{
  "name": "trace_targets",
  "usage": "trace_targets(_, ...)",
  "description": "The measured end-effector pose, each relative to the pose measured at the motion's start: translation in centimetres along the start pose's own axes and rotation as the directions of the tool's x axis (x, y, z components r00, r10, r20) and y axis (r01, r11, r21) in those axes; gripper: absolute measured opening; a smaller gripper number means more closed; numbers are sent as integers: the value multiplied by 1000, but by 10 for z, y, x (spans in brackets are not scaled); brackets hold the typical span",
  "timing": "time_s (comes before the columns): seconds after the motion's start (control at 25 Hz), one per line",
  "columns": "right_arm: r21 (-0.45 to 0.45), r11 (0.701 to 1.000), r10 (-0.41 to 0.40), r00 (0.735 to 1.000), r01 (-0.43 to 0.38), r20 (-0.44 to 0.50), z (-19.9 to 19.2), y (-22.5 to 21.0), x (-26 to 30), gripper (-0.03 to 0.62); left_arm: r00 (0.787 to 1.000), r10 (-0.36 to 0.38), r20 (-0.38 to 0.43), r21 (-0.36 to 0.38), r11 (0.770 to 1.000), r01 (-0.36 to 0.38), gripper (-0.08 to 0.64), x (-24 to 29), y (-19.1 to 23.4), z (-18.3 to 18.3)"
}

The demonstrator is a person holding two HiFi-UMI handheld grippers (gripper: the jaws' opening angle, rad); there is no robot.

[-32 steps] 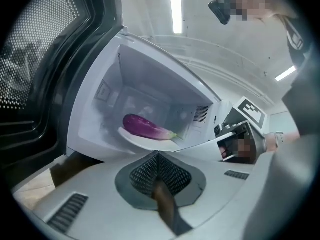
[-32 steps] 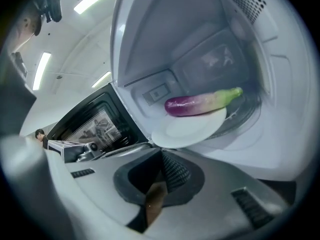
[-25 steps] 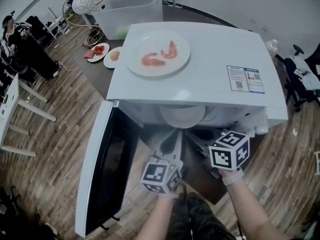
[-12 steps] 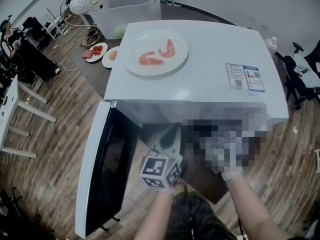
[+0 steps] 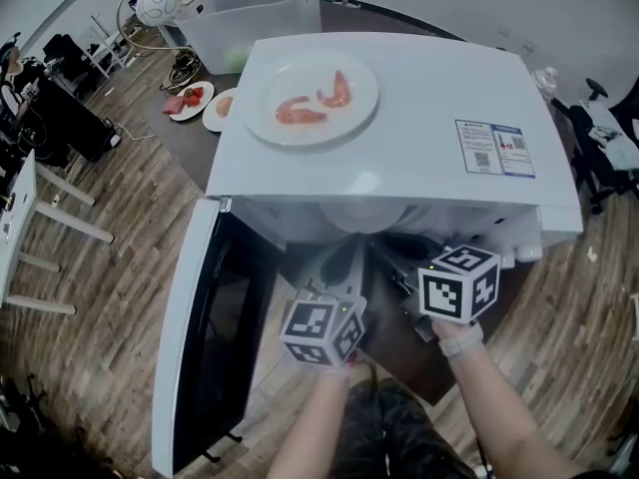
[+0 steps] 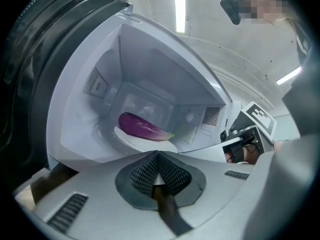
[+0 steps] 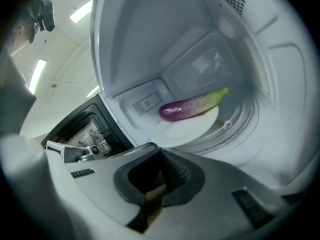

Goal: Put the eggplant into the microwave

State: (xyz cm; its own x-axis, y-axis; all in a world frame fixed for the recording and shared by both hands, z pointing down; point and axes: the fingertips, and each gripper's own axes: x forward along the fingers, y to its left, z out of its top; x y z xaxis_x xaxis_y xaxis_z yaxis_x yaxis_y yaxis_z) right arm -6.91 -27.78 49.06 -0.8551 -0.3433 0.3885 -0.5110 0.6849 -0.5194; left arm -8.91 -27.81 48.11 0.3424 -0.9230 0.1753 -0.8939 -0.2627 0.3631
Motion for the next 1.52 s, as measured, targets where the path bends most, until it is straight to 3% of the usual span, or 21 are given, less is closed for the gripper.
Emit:
trace_targets(0.6, 95, 995, 31, 998, -37, 59, 10, 2, 4, 0, 1000, -7, -4, -64, 998, 7, 0, 2, 5, 2)
trace_targets(0.76, 76, 996, 42, 995, -49, 93, 9, 6, -5, 0, 1000, -21, 4, -69, 997, 21, 0, -4, 4, 0)
trace_targets(1.0, 130, 979, 133, 973, -159, 186, 1, 30, -25, 3, 998, -26, 58, -53, 998, 29, 0, -28, -4, -2)
trace_targets(1.12, 112, 965, 204, 947, -237, 247, 3, 47, -38, 3, 997, -47, 68, -50, 997, 50, 1, -38, -12, -5)
trace_targets(1.2, 95, 948, 269, 925, -303, 269, 3, 60, -48, 3, 993, -101, 55, -46, 994, 103, 2, -42, -24, -8)
trace_targets(1.28, 83, 938, 308, 918, -337, 250, -6, 71, -60, 2, 987, -159, 21, -32, 987, 159, 2, -49, -39, -17)
trace_targets(1.52, 10, 963, 269, 962, -270, 45, -65, 88, -96, 0, 964, -248, -93, 31, 967, 251, 2, -88, -83, -43)
